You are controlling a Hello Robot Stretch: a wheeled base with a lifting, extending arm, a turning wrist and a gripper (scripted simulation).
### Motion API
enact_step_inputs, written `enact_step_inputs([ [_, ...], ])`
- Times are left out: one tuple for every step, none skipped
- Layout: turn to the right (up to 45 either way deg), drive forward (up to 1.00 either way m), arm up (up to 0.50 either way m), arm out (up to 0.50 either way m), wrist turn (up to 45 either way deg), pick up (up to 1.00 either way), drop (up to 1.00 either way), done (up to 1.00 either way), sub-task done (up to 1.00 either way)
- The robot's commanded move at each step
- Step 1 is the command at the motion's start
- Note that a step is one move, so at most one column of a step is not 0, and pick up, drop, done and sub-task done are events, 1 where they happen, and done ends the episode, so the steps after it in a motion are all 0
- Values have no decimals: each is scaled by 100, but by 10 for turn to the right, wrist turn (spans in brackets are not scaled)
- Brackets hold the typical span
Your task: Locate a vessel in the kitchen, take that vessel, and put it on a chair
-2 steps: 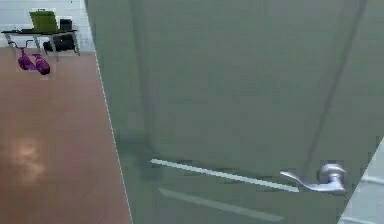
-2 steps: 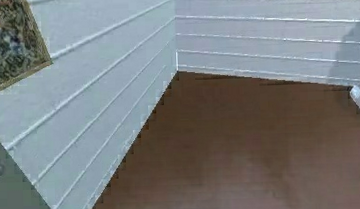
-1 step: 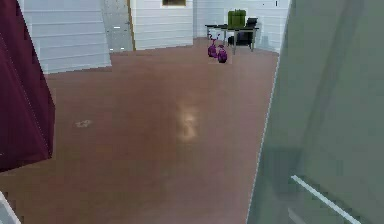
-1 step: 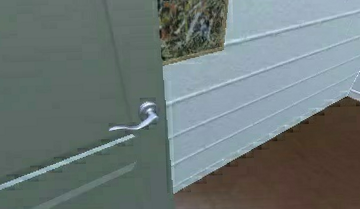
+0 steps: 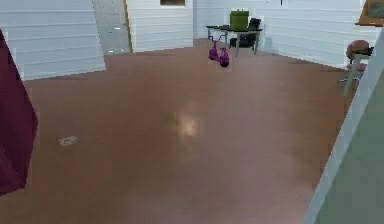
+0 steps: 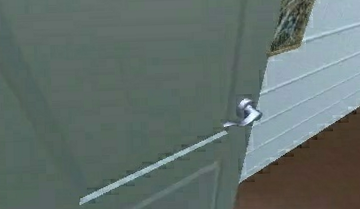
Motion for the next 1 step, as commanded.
enact_step_inputs([
  [-90, 0, 0, 0, 0, 0, 0, 0, 0],
])
